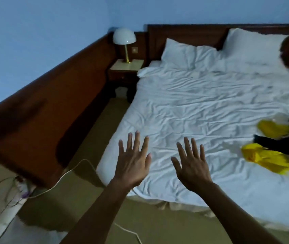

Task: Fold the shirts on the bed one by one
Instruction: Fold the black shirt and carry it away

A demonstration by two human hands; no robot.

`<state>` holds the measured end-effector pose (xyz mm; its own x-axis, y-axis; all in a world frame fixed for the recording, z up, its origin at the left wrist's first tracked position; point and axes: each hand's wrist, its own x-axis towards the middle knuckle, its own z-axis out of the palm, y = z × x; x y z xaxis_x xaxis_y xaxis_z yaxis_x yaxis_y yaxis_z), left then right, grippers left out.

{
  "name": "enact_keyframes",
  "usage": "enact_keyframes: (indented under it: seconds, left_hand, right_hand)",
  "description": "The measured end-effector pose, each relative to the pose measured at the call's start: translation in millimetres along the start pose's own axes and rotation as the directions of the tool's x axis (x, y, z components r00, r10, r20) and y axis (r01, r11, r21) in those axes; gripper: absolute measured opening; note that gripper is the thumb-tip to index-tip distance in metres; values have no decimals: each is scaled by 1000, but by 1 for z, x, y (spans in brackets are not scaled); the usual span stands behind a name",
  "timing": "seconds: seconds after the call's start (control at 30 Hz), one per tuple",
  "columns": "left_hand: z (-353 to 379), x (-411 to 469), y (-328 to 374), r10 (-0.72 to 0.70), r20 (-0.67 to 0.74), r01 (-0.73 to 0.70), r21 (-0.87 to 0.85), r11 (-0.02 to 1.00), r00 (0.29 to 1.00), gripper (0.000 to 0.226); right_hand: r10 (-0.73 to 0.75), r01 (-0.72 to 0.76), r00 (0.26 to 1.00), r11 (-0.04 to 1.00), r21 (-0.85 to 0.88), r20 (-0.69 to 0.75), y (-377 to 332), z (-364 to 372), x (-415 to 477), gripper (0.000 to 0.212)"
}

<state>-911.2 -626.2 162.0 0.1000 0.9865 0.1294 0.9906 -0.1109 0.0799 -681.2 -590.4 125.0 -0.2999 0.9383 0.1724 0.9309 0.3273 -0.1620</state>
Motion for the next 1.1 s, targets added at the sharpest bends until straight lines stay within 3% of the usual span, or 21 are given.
enact_keyframes:
  seconds: [0.3, 0.6, 0.87, 1.1]
  left_hand:
    - [43, 157, 159, 271, 105, -266, -56, 962, 957, 69]
    - [106, 296, 297, 521, 115, -509, -120, 852, 846, 65]
    - [151, 403, 422, 670, 130, -639, -216, 739, 731, 62]
    - [191, 472, 552, 727, 179, -690, -232, 686, 663, 67]
  right_hand:
    - [276, -280, 956, 960, -26, -104, 182, -23, 26, 69]
    - [500, -513, 857, 851, -110, -126, 343, -25, 51, 68]
    - [660, -666, 745, 725, -177, -100, 471, -36, 66, 68]
    - [717, -719, 692, 673, -175, -86, 601, -40, 67, 68]
